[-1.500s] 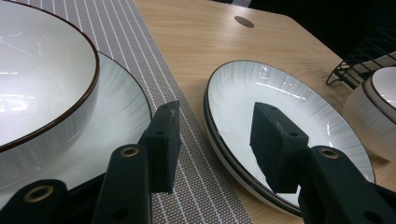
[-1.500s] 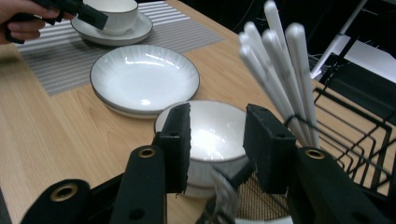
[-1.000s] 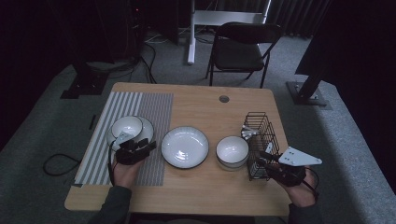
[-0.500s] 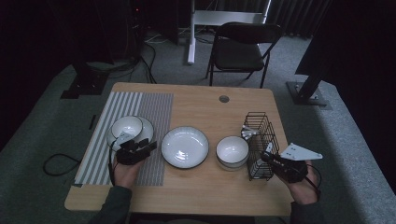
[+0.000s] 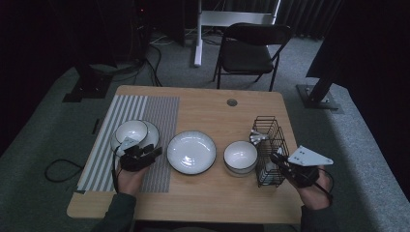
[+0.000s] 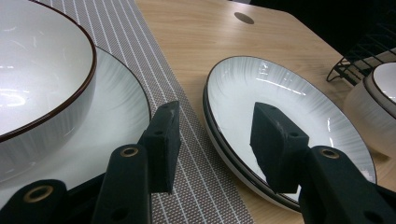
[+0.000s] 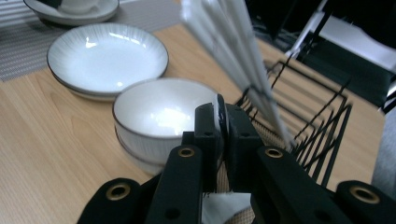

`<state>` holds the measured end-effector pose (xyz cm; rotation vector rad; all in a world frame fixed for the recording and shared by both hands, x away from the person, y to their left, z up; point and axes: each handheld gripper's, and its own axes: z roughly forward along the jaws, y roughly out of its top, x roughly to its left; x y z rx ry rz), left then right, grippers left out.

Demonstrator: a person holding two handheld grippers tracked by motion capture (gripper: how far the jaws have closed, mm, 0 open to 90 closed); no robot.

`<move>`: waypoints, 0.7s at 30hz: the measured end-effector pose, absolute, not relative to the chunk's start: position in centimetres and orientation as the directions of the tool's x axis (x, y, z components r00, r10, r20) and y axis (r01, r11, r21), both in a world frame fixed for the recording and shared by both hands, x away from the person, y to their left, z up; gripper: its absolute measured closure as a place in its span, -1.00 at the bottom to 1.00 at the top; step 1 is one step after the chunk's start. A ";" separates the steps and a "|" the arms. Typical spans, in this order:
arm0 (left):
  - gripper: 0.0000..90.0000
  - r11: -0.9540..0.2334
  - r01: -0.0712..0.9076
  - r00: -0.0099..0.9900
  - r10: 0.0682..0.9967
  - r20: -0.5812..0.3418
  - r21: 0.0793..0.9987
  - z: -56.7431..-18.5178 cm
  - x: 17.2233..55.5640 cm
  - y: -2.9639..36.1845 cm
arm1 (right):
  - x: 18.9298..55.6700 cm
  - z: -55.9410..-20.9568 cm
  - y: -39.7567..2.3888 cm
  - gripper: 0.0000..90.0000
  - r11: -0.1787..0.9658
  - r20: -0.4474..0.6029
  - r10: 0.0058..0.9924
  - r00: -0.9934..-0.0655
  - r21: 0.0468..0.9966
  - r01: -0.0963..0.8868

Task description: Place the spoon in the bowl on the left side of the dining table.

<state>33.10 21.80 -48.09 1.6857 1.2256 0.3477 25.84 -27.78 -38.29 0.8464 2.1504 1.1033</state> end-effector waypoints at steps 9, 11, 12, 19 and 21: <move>0.19 0.002 0.561 0.441 0.846 -0.301 0.828 -48.1 33.0 22.1 | 25.7 -34.2 -25.8 0.89 0.524 -0.320 0.715 -0.621 0.834 0.173; 0.19 0.003 0.561 0.439 0.846 -0.301 0.828 -48.1 33.0 22.2 | 25.3 -33.4 -25.3 0.89 0.527 -0.336 0.706 -0.623 0.837 0.147; 0.19 0.003 0.561 0.439 0.846 -0.301 0.828 -48.1 33.0 22.2 | 25.0 -33.0 -25.1 0.89 0.530 -0.345 0.701 -0.624 0.837 0.133; 0.19 0.001 0.562 0.437 0.849 -0.298 0.827 -48.1 32.8 22.3 | 23.5 -32.3 -22.3 0.89 0.540 -0.367 0.642 -0.673 0.840 0.057; 0.19 0.000 0.562 0.437 0.849 -0.297 0.827 -48.1 32.8 22.3 | 23.4 -32.7 -21.2 0.89 0.540 -0.357 0.624 -0.695 0.840 0.053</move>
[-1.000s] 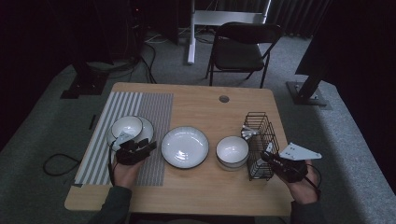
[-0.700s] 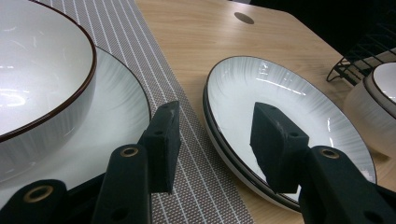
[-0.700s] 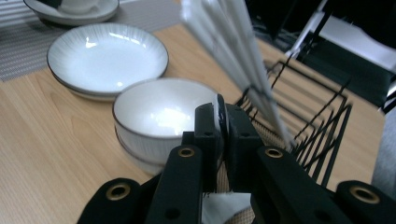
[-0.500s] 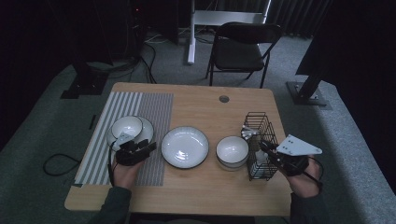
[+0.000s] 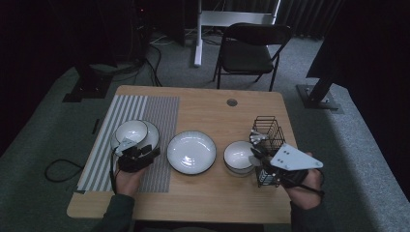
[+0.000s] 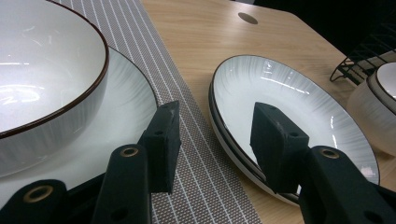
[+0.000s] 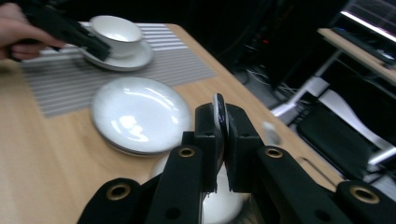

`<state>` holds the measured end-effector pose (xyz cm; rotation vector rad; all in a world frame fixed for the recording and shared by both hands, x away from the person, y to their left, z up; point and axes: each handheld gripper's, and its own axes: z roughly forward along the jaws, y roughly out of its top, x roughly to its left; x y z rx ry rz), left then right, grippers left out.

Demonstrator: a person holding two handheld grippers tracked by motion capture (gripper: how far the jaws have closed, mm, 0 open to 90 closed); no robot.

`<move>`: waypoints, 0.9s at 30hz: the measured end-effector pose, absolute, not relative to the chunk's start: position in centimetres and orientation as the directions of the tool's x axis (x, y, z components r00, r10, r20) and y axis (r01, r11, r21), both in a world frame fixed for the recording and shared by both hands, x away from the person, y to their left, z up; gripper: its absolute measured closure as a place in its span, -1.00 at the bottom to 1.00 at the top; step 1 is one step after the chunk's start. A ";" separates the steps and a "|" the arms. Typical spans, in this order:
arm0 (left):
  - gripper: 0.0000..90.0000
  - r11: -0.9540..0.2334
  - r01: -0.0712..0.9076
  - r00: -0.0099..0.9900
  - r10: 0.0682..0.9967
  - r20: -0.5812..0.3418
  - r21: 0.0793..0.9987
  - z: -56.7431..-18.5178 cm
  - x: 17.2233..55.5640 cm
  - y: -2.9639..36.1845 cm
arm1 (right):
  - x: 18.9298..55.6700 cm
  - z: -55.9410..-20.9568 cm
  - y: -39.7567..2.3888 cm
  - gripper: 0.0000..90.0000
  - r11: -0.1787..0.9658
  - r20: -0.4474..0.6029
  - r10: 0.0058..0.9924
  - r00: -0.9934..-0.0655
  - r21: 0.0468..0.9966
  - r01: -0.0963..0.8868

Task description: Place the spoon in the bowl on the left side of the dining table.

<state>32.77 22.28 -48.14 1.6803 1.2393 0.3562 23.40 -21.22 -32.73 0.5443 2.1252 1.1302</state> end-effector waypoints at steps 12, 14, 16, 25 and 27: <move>0.19 0.001 0.557 0.425 0.858 -0.287 0.831 -48.2 32.3 22.8 | 25.5 -36.5 -15.9 0.89 0.493 -0.235 0.576 -0.783 0.864 0.104; 0.19 0.002 0.557 0.424 0.859 -0.286 0.830 -48.2 32.2 23.0 | 25.9 -37.1 -15.1 0.89 0.480 -0.211 0.573 -0.792 0.869 0.116; 0.19 0.000 0.556 0.422 0.861 -0.283 0.831 -48.2 32.2 23.1 | 26.2 -37.5 -14.6 0.89 0.472 -0.195 0.570 -0.798 0.873 0.124; 0.19 0.004 0.564 0.408 0.868 -0.283 0.826 -48.6 31.8 23.6 | 28.0 -39.7 -11.0 0.89 0.456 -0.148 0.541 -0.828 0.879 0.141; 0.19 -0.001 0.563 0.407 0.871 -0.276 0.827 -48.7 31.7 23.6 | 28.5 -40.0 -10.2 0.89 0.451 -0.141 0.539 -0.830 0.881 0.143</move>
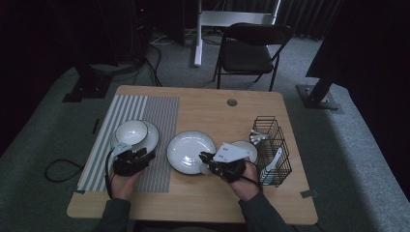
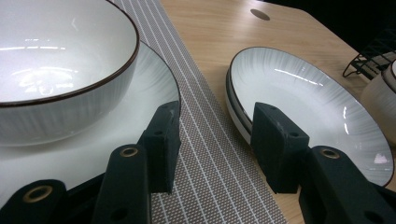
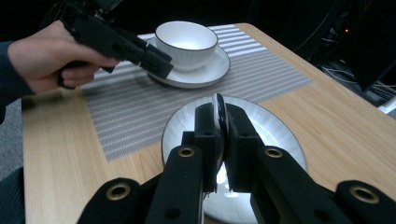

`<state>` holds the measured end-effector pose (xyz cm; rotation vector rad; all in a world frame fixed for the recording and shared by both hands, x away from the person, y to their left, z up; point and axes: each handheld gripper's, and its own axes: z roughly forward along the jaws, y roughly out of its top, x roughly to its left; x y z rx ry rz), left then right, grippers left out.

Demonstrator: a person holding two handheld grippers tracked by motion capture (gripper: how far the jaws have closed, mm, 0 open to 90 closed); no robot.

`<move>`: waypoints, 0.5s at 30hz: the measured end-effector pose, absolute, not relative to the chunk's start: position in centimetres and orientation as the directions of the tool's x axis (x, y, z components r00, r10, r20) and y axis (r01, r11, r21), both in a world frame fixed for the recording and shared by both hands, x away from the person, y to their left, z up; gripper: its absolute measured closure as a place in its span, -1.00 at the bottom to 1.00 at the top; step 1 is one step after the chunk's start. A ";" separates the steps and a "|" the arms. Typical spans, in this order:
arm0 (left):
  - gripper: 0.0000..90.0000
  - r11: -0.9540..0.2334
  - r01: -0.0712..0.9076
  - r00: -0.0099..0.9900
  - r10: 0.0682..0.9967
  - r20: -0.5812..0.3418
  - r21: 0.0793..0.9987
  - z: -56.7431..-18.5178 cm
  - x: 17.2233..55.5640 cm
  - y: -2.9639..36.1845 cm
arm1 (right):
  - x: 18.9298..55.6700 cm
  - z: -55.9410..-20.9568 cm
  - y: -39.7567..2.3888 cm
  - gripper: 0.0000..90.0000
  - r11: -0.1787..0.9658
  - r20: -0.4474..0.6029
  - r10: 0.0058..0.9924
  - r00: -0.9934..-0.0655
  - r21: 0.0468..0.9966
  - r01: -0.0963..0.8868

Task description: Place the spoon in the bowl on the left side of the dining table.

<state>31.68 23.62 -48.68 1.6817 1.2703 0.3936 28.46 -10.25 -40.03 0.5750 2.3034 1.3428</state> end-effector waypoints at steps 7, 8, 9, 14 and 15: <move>0.19 -0.010 0.558 0.407 0.875 -0.262 0.830 -48.8 31.4 23.7 | 29.7 -40.3 -7.6 0.89 0.428 -0.131 0.528 -0.839 0.894 0.130; 0.19 -0.012 0.558 0.407 0.876 -0.261 0.830 -48.8 31.4 23.8 | 29.9 -40.2 -7.2 0.89 0.424 -0.134 0.526 -0.840 0.897 0.123; 0.19 -0.015 0.559 0.406 0.877 -0.258 0.829 -48.8 31.4 23.8 | 30.2 -40.1 -6.8 0.89 0.419 -0.132 0.527 -0.839 0.900 0.121; 0.19 -0.018 0.562 0.402 0.879 -0.254 0.827 -49.0 31.3 23.9 | 31.6 -40.0 -4.7 0.89 0.407 -0.128 0.514 -0.848 0.907 0.109; 0.19 -0.019 0.563 0.403 0.879 -0.255 0.826 -49.0 31.2 24.0 | 31.9 -40.0 -4.3 0.89 0.402 -0.124 0.513 -0.850 0.909 0.110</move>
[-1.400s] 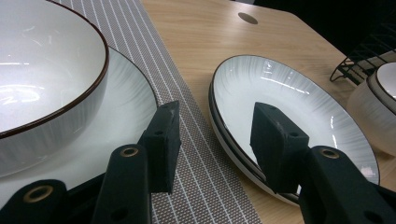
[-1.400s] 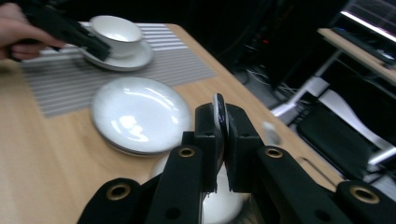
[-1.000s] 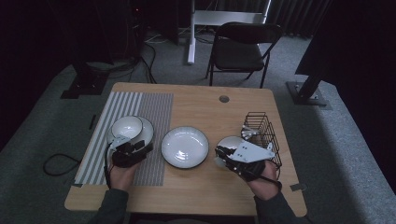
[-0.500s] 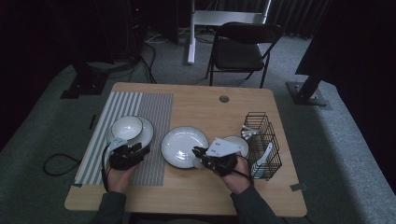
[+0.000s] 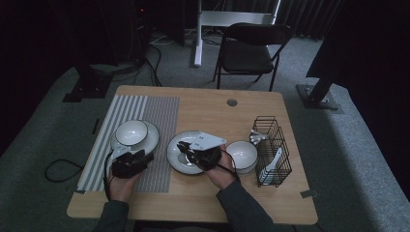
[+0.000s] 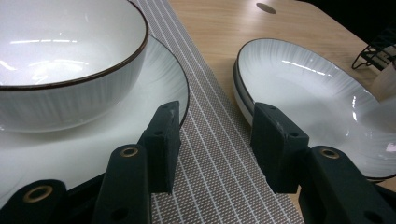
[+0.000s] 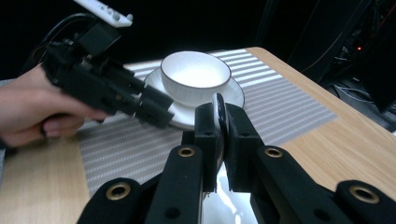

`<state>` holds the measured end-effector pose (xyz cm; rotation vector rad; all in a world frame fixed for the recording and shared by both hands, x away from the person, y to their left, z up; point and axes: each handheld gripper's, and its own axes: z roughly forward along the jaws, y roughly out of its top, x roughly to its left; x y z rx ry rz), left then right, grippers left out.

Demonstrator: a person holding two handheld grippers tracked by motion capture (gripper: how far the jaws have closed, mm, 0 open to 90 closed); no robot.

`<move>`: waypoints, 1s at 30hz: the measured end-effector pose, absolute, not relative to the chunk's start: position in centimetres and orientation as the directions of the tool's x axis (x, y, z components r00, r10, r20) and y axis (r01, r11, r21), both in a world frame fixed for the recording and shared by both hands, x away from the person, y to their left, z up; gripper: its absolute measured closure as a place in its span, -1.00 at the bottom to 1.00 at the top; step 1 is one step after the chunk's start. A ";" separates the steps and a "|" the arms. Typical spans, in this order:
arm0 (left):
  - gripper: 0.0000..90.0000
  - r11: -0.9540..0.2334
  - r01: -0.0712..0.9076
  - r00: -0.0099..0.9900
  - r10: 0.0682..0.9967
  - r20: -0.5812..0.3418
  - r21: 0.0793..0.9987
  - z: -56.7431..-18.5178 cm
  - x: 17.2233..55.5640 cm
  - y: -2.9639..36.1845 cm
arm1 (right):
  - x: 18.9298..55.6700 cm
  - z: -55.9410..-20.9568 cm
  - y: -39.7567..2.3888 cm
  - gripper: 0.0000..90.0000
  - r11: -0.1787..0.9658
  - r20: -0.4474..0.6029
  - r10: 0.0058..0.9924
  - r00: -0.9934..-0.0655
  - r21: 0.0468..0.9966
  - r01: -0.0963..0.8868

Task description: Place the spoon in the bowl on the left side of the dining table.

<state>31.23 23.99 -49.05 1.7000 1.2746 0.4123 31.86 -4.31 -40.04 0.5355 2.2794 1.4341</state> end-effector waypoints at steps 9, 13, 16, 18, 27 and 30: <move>0.20 -0.023 0.569 0.396 0.884 -0.249 0.822 -49.4 31.0 24.3 | 34.6 -40.0 -0.5 0.89 0.371 -0.097 0.496 -0.863 0.922 0.109; 0.20 -0.016 0.571 0.388 0.886 -0.253 0.821 -49.6 31.0 24.5 | 36.1 -39.7 1.0 0.89 0.360 -0.079 0.497 -0.864 0.925 0.122; 0.20 -0.011 0.571 0.385 0.887 -0.256 0.821 -49.7 31.1 24.6 | 36.7 -39.6 1.7 0.89 0.354 -0.074 0.502 -0.862 0.927 0.127; 0.20 -0.010 0.573 0.383 0.887 -0.258 0.819 -49.8 31.0 24.7 | 37.4 -39.3 2.8 0.89 0.349 -0.076 0.502 -0.862 0.929 0.122; 0.20 -0.005 0.572 0.386 0.884 -0.263 0.820 -49.9 30.9 25.0 | 38.6 -38.2 5.1 0.89 0.330 -0.085 0.501 -0.861 0.939 0.100; 0.20 -0.003 0.575 0.385 0.884 -0.267 0.818 -49.9 30.9 25.0 | 39.2 -38.0 6.1 0.89 0.338 -0.096 0.489 -0.867 0.937 0.087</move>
